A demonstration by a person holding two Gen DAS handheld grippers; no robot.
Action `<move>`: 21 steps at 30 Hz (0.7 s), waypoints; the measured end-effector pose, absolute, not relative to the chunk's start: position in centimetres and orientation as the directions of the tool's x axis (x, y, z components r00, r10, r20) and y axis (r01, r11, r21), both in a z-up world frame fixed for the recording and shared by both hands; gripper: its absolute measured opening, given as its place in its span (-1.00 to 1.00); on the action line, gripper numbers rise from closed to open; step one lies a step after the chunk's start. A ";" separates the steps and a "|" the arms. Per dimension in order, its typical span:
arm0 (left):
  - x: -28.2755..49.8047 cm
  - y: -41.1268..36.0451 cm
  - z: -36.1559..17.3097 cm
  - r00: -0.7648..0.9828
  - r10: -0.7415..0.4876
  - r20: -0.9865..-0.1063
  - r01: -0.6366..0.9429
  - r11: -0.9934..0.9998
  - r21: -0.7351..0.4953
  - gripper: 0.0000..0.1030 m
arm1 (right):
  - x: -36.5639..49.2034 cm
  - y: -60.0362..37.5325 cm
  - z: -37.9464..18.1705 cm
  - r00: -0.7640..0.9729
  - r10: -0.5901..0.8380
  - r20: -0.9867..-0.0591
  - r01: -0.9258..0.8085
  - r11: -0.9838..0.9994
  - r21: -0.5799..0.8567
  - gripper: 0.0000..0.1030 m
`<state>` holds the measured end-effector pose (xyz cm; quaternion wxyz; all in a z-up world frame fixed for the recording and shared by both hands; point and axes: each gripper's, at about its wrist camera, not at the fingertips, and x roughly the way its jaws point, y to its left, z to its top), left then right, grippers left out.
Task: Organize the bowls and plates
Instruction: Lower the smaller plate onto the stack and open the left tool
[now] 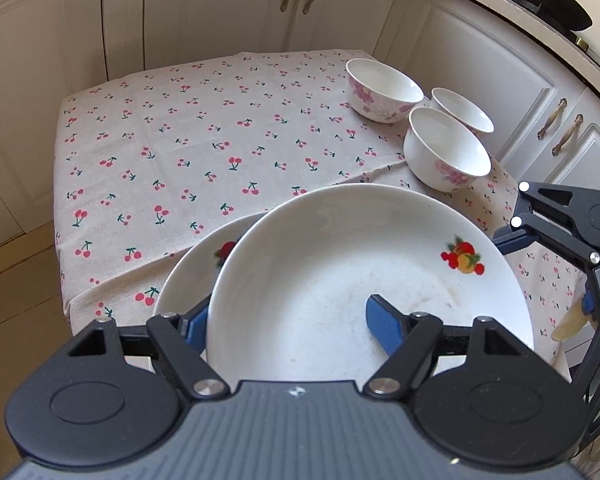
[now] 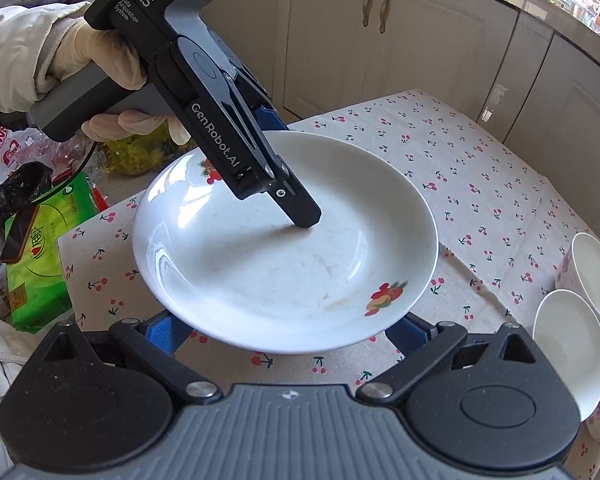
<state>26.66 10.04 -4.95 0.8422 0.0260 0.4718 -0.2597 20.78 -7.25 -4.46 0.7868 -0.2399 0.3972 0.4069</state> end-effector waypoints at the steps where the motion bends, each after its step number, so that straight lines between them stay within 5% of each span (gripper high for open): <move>1: 26.7 10.1 -5.1 0.417 -0.414 -0.809 0.462 0.863 -0.204 0.50 | 20.8 -7.2 -4.5 0.352 0.447 -0.822 -0.831 0.554 -0.055 0.99; 21: 27.5 10.1 -5.8 0.392 -0.396 -0.830 0.461 0.866 -0.195 0.50 | 21.0 -7.0 -4.7 0.336 0.422 -0.842 -0.828 0.558 -0.050 0.99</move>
